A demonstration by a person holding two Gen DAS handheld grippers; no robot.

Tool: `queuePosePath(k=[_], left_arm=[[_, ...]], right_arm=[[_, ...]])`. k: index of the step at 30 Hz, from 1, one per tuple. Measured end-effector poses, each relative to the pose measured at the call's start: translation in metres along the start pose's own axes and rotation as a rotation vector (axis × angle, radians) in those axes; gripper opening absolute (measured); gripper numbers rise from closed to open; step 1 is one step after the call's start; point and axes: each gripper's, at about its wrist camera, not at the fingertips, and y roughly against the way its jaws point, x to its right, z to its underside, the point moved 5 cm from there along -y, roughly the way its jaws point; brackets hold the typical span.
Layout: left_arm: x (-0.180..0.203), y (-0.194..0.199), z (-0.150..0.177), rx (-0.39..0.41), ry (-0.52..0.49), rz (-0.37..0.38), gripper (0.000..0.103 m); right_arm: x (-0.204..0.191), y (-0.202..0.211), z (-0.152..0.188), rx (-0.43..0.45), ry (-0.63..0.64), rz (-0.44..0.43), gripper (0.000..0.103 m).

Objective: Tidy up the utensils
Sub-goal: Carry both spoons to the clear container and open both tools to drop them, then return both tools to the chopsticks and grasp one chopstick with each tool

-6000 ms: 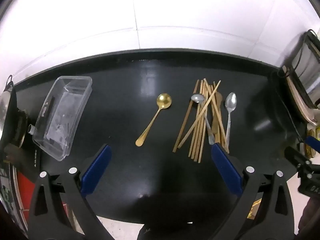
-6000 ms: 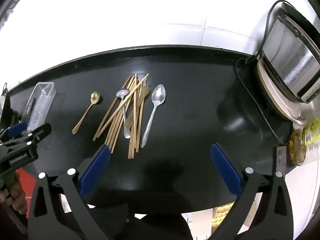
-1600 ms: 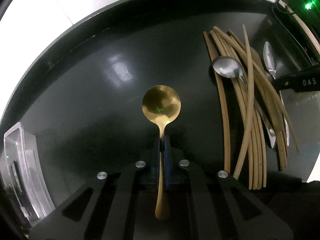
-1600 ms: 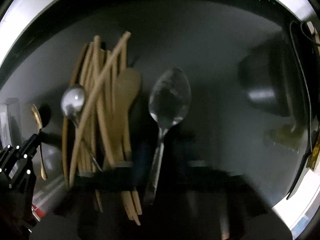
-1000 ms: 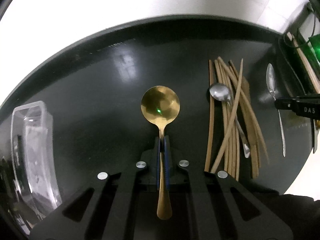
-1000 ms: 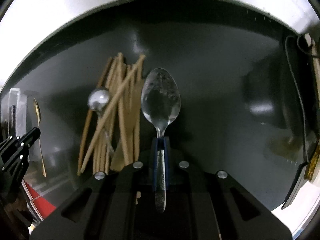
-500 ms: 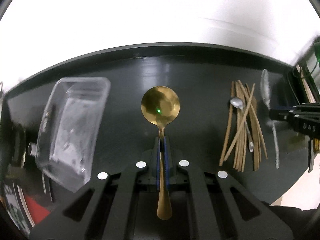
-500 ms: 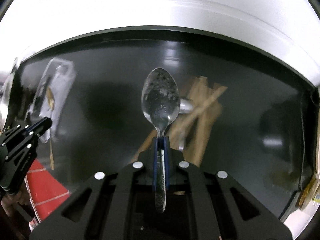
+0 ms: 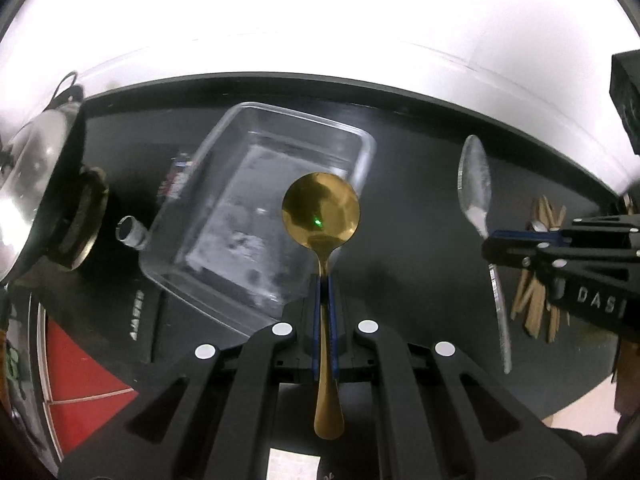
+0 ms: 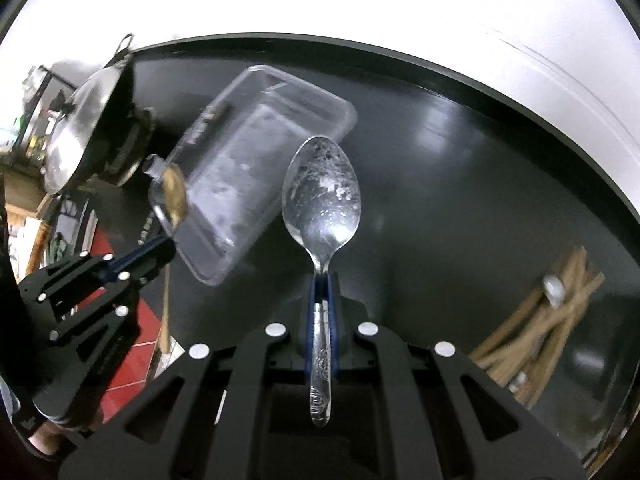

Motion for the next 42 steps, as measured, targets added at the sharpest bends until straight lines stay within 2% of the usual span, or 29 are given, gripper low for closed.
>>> queuePosePath(k=[7,15,22,29,30,31,32,33,37,42], left_arm=[[-0.057,-0.024,-0.039,0.0,0.072,-0.012,0.003],[-0.094,-0.084,-0.075,-0.055,0.146,0.012,0.003],[-0.102,-0.123,-0.079,-0.119,0.175,0.027,0.003],[-0.099,-0.139,-0.078,-0.164,0.149,0.024,0.004],[-0.099,-0.138,-0.078,-0.161,0.147,0.013,0.008],[-0.099,-0.137,-0.078,-0.162,0.142,0.0,0.031],[-0.099,-0.134,-0.079,-0.16,0.141,-0.006,0.078],[-0.099,-0.131,-0.081,-0.138,0.141,-0.009,0.091],[-0.103,-0.107,-0.079,-0.085,0.159,-0.009,0.091],[-0.096,-0.077,-0.067,-0.053,0.163,-0.013,0.091]], right_arm=[[-0.044,-0.04,-0.07,-0.022,0.001,-0.05,0.007],[-0.049,-0.103,-0.122,-0.102,-0.071,-0.064,0.007],[-0.047,-0.149,-0.136,-0.158,-0.082,-0.056,0.007],[-0.048,-0.155,-0.143,-0.172,-0.066,-0.073,0.007],[-0.045,-0.152,-0.145,-0.161,-0.073,-0.069,0.013],[-0.041,-0.146,-0.147,-0.147,-0.084,-0.061,0.032],[-0.035,-0.137,-0.149,-0.118,-0.102,-0.06,0.048],[-0.031,-0.13,-0.15,-0.094,-0.109,-0.063,0.066],[-0.018,-0.091,-0.141,-0.027,-0.126,-0.092,0.066],[-0.003,-0.047,-0.104,0.045,-0.122,-0.029,0.067]])
